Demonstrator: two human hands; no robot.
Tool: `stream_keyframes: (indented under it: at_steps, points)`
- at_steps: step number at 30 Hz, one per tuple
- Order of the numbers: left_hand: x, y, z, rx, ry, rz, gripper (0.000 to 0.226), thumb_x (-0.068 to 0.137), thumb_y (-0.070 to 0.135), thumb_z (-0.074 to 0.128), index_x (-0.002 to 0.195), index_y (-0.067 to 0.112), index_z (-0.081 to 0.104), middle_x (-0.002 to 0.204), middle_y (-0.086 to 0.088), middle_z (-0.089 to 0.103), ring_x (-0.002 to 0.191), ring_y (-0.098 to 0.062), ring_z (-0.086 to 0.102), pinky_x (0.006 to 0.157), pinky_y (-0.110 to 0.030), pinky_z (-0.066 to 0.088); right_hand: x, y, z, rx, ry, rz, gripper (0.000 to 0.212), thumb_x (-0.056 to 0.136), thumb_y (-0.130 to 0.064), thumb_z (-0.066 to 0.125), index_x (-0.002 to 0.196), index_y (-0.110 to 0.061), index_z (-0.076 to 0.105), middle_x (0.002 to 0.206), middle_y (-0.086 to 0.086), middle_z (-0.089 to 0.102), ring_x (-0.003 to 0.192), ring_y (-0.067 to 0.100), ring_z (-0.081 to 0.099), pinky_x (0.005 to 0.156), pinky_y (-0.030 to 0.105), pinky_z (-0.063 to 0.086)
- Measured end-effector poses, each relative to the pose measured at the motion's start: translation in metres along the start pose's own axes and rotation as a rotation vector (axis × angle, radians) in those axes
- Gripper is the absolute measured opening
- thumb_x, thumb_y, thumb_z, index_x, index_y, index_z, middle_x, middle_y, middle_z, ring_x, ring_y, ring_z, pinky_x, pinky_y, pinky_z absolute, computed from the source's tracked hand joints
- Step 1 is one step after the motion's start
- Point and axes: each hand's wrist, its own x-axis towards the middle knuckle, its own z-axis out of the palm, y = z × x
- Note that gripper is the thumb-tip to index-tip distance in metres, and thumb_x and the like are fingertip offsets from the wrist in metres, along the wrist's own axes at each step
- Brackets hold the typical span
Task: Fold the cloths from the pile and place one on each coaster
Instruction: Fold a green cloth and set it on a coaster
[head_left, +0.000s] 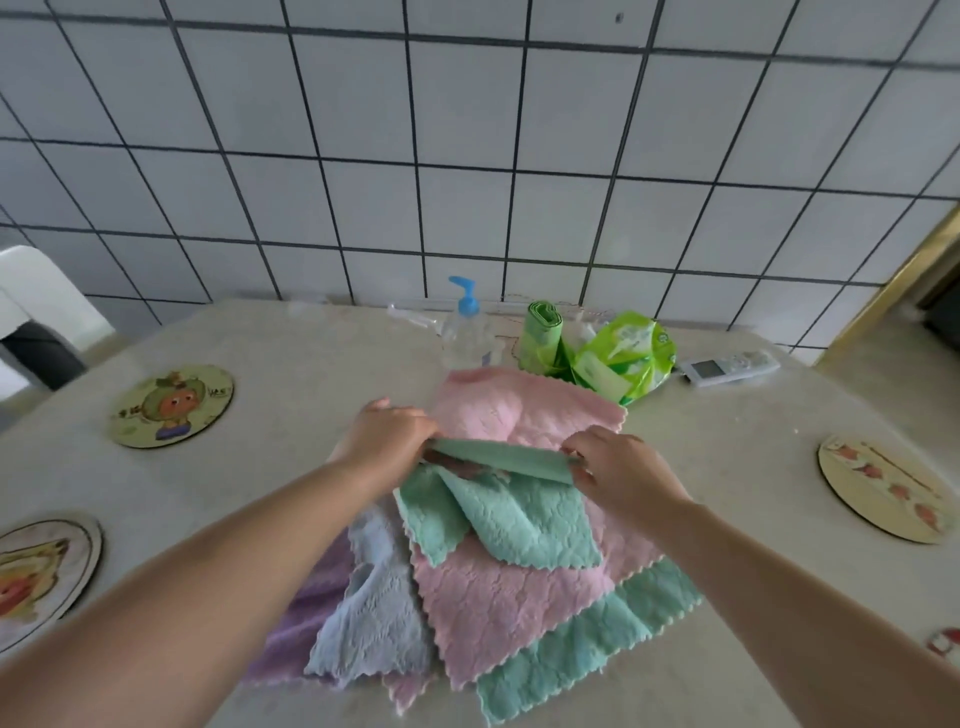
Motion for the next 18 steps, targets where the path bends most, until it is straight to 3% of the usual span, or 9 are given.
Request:
stream_keyframes:
  at_steps: [3, 5, 8, 11, 13, 15, 18]
  points:
    - [0.012, -0.011, -0.017, -0.039, 0.095, -0.055, 0.014, 0.082, 0.026, 0.056, 0.093, 0.027, 0.064, 0.098, 0.005, 0.063, 0.095, -0.019, 0.060, 0.081, -0.030, 0.040, 0.019, 0.009, -0.025, -0.014, 0.030, 0.008, 0.022, 0.092, -0.020, 0.045, 0.102, -0.017, 0.064, 0.091, -0.009, 0.053, 0.082, 0.013, 0.054, 0.068, 0.029, 0.045]
    - [0.019, -0.019, -0.020, -0.078, 0.114, -0.110, 0.013, 0.082, 0.027, 0.055, 0.091, 0.025, 0.064, 0.097, 0.001, 0.060, 0.090, -0.024, 0.059, 0.074, -0.032, 0.043, 0.031, 0.012, -0.035, -0.056, 0.069, -0.010, 0.023, 0.092, -0.018, 0.044, 0.103, -0.014, 0.064, 0.089, -0.005, 0.053, 0.079, 0.015, 0.055, 0.066, 0.029, 0.046]
    - [0.026, -0.034, -0.021, -0.145, 0.203, -0.164, 0.014, 0.090, 0.026, 0.051, 0.090, 0.022, 0.064, 0.094, -0.003, 0.060, 0.090, -0.026, 0.059, 0.071, -0.034, 0.046, 0.041, 0.012, -0.042, -0.087, 0.104, -0.021, 0.027, 0.088, -0.014, 0.045, 0.106, -0.015, 0.065, 0.097, 0.002, 0.057, 0.087, 0.020, 0.058, 0.076, 0.037, 0.050]
    - [0.029, -0.040, -0.029, -0.244, 0.364, -0.199, 0.019, 0.093, 0.030, 0.048, 0.090, 0.016, 0.061, 0.094, -0.007, 0.064, 0.088, -0.029, 0.059, 0.066, -0.032, 0.039, 0.044, 0.016, -0.043, -0.109, 0.145, -0.003, 0.030, 0.082, -0.010, 0.047, 0.105, -0.013, 0.066, 0.097, 0.004, 0.055, 0.091, 0.023, 0.056, 0.079, 0.039, 0.049]
    - [0.029, -0.039, -0.036, -0.296, 0.470, -0.175, 0.022, 0.095, 0.029, 0.046, 0.095, 0.012, 0.061, 0.096, -0.010, 0.066, 0.090, -0.030, 0.060, 0.067, -0.034, 0.040, 0.043, 0.021, -0.045, -0.130, 0.200, 0.008, 0.025, 0.080, -0.012, 0.047, 0.094, -0.010, 0.068, 0.089, 0.006, 0.053, 0.087, 0.027, 0.057, 0.075, 0.041, 0.049]
    - [0.024, -0.036, -0.043, -0.374, 0.576, -0.133, 0.025, 0.093, 0.028, 0.045, 0.096, 0.008, 0.061, 0.094, -0.013, 0.067, 0.089, -0.032, 0.061, 0.070, -0.036, 0.043, 0.038, 0.021, -0.050, -0.155, 0.283, 0.041, 0.020, 0.082, -0.016, 0.048, 0.084, -0.009, 0.066, 0.079, 0.004, 0.051, 0.077, 0.027, 0.057, 0.063, 0.034, 0.045]
    - [0.011, -0.031, -0.053, -0.539, 0.693, -0.120, 0.022, 0.092, 0.019, 0.047, 0.096, 0.002, 0.060, 0.087, -0.011, 0.064, 0.084, -0.033, 0.061, 0.069, -0.034, 0.045, 0.022, 0.011, -0.062, -0.147, 0.429, 0.080, 0.018, 0.089, -0.022, 0.050, 0.089, -0.015, 0.066, 0.080, 0.002, 0.063, 0.074, 0.026, 0.059, 0.059, 0.027, 0.038]
